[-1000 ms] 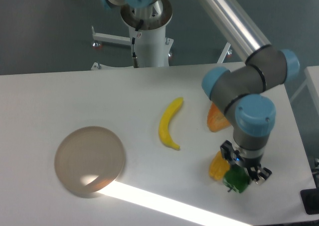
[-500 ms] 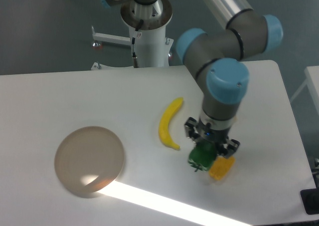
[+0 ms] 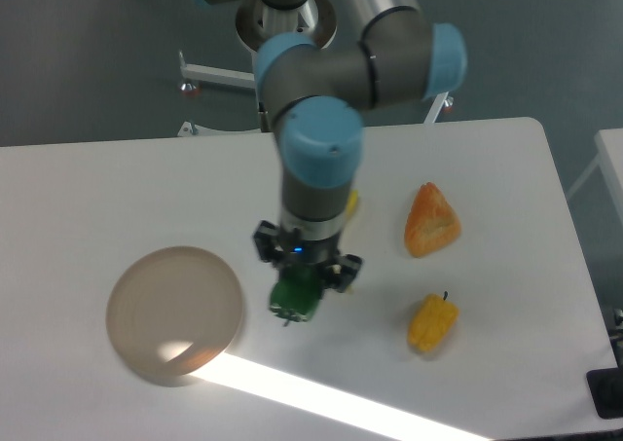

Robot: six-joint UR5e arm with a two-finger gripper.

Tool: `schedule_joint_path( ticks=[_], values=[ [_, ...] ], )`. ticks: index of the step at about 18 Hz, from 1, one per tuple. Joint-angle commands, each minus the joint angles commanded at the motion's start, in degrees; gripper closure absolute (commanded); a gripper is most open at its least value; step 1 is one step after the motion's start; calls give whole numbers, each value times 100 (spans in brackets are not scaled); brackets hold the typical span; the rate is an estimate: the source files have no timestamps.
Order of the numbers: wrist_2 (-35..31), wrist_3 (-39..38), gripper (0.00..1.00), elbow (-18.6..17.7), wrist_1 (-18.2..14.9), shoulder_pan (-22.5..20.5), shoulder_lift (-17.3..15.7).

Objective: Place the green pepper on the plate
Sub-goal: 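Carry the held green pepper over to the beige plate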

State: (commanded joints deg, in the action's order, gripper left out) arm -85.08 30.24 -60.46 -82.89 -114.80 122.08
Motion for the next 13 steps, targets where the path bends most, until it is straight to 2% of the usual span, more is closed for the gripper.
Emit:
schedule_joint_path(
  ticks=[2,8,9,11,13],
  values=[
    [17,-18,62,-184,403,106,-26],
    [-9,-272,63,-1186,1581,581,-141],
    [8,-351,63,-1266,1774,607,-158],
    [9,-413,63,-1336,1802,774,-141],
    [0,-501,63,-1564,1864,818,-132]
  ],
)
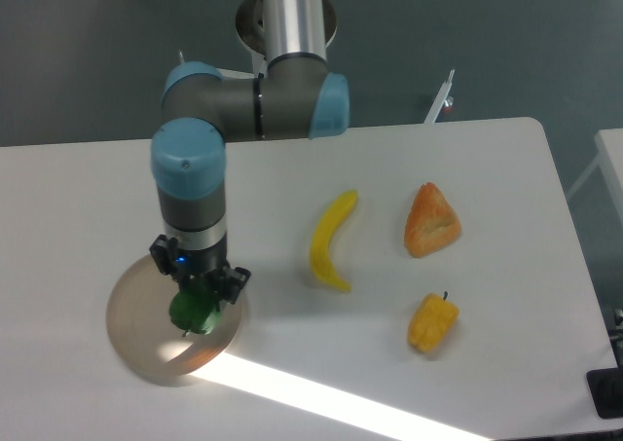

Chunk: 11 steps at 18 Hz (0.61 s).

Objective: Place the green pepper on the plate
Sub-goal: 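Carry the held green pepper over to the beige plate, then lower the green pepper onto the plate and open the gripper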

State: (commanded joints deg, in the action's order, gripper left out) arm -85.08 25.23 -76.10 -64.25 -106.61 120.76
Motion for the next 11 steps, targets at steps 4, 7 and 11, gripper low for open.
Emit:
schedule_joint_path(
  ticks=[4,7,11],
  values=[
    [-9,-18,63,-229,246,18,44],
    [-9,-18,63,-361,562,53,70],
    [-9,52,63,-441,730,88,176]
  ],
)
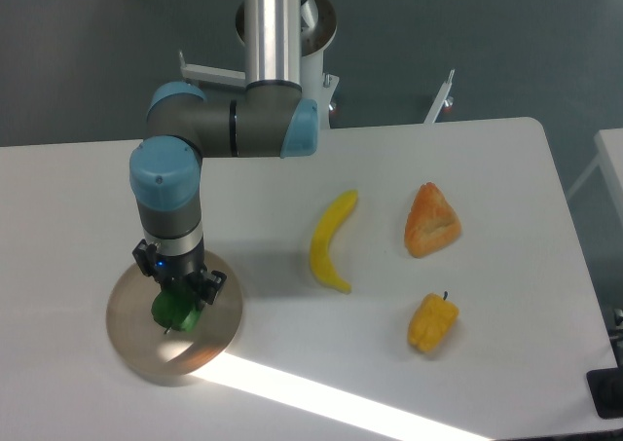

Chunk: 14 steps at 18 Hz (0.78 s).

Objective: Place the green pepper on the plate
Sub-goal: 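Lower the green pepper onto the plate and open the gripper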

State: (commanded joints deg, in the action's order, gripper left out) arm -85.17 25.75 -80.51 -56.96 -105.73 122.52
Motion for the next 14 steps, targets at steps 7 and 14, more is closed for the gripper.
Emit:
schedule_joint_path(
  ticks=[7,14],
  values=[
    [0,149,63,-97,27,27,62],
    [96,545,63,-132,44,27,70]
  ],
)
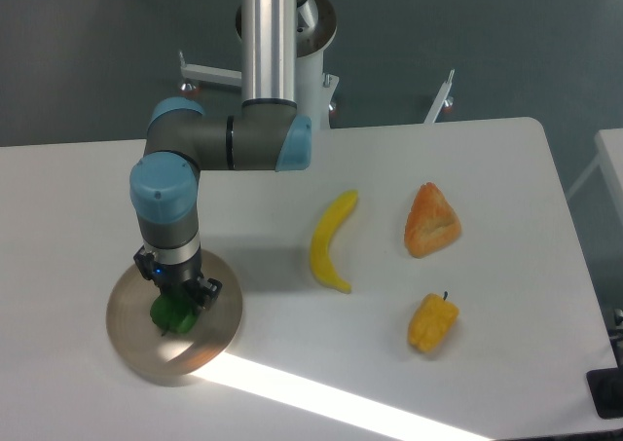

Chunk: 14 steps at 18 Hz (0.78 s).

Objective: Place the green pepper on the plate
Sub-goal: 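Lower the green pepper onto the plate and open the gripper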

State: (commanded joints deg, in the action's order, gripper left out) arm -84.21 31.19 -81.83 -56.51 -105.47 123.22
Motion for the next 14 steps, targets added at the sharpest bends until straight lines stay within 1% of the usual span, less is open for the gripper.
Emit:
schedule_joint_path(
  ticks=[14],
  values=[
    [71,97,60,-9,44,0,17]
  ],
)
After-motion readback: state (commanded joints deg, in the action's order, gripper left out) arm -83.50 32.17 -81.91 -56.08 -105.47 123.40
